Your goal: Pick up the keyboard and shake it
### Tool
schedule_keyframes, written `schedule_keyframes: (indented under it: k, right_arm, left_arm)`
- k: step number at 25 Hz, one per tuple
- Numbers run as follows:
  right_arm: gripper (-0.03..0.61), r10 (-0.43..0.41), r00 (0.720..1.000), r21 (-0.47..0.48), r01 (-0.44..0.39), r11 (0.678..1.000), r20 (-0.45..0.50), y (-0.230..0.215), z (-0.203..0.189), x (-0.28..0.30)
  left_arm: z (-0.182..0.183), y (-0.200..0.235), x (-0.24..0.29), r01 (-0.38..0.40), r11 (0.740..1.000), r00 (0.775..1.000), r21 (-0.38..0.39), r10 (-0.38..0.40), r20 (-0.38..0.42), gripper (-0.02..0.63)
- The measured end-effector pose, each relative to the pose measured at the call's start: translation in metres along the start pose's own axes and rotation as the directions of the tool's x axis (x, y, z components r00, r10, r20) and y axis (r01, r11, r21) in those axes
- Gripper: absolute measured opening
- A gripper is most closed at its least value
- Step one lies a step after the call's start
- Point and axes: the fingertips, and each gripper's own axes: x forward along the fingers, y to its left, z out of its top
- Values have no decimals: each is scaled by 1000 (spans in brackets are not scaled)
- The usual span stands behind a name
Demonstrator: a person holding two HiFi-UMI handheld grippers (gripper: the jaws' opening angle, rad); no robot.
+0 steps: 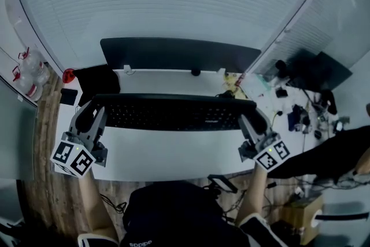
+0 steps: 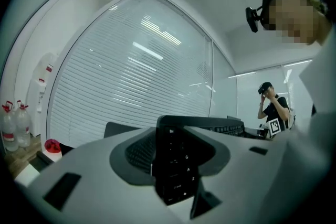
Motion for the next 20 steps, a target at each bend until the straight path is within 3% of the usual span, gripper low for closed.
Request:
schedule_keyframes:
  k: [4,11,20]
  right_arm:
    - [184,-42,999,13,42,999,6,-5,-11,11]
    - [184,-49,998,54,47,997,29,-4,-39,15]
    - [184,-54,995,147,41,988,83,-9,-58,5]
  left_arm:
    - [-6,6,7,-30,999,999,41,31,-29,163]
    - [0,7,3,-65,990,997,127,71,-42,163]
    - [26,-13,6,-54,965,996,256,70,-54,163]
